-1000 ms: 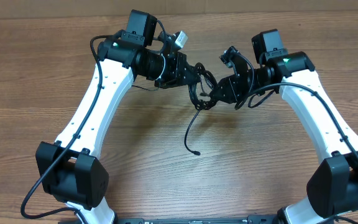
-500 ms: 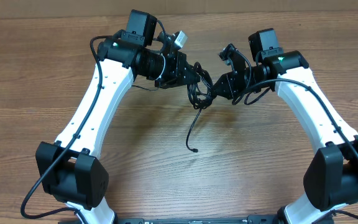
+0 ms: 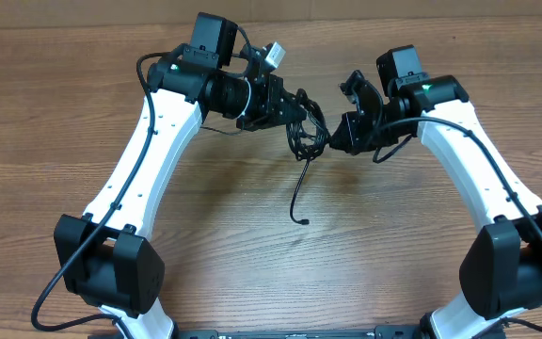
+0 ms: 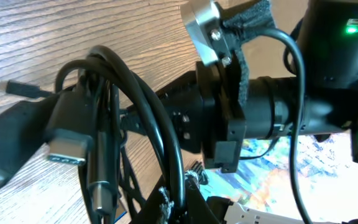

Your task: Untangle cables

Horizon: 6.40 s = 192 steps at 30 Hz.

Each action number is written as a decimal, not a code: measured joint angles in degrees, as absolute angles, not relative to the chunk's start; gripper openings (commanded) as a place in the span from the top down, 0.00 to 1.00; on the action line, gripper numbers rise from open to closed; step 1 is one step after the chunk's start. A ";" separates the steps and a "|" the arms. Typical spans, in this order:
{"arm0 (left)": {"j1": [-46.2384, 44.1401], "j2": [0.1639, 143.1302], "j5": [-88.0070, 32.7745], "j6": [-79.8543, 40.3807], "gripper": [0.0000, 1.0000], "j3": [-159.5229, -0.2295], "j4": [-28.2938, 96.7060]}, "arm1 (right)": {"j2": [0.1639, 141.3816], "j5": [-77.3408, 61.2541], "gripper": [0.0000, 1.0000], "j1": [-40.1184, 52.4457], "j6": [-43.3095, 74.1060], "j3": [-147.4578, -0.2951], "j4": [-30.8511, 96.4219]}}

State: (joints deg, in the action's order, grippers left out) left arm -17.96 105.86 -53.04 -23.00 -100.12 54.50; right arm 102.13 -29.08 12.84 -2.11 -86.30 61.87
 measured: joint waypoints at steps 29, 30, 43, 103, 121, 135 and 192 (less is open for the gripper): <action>-17.34 105.86 -65.56 -37.87 0.96 -100.12 45.43 | 98.76 -18.37 0.96 15.86 0.45 -89.89 61.30; -17.23 105.86 -65.58 -38.41 0.96 -100.12 45.15 | 98.76 -18.26 0.96 15.88 0.56 -89.89 61.25; -14.24 105.86 -47.05 -35.14 0.96 -100.14 53.06 | 98.10 -20.71 0.96 15.75 0.32 -96.16 74.61; -23.86 105.67 -19.31 -8.14 0.66 -92.84 57.04 | 89.27 -8.88 0.05 7.86 9.04 -104.64 84.44; -33.06 113.23 -5.21 -25.47 0.61 -80.05 39.75 | 90.61 -5.13 0.00 7.86 10.46 -104.55 84.47; -34.04 118.28 -2.31 -27.22 0.83 -80.05 38.11 | 90.61 -5.08 0.00 7.86 10.46 -104.55 84.44; -18.59 106.50 -52.38 -20.95 0.96 -110.41 50.92 | 99.50 -26.52 0.21 12.05 9.52 -104.47 75.68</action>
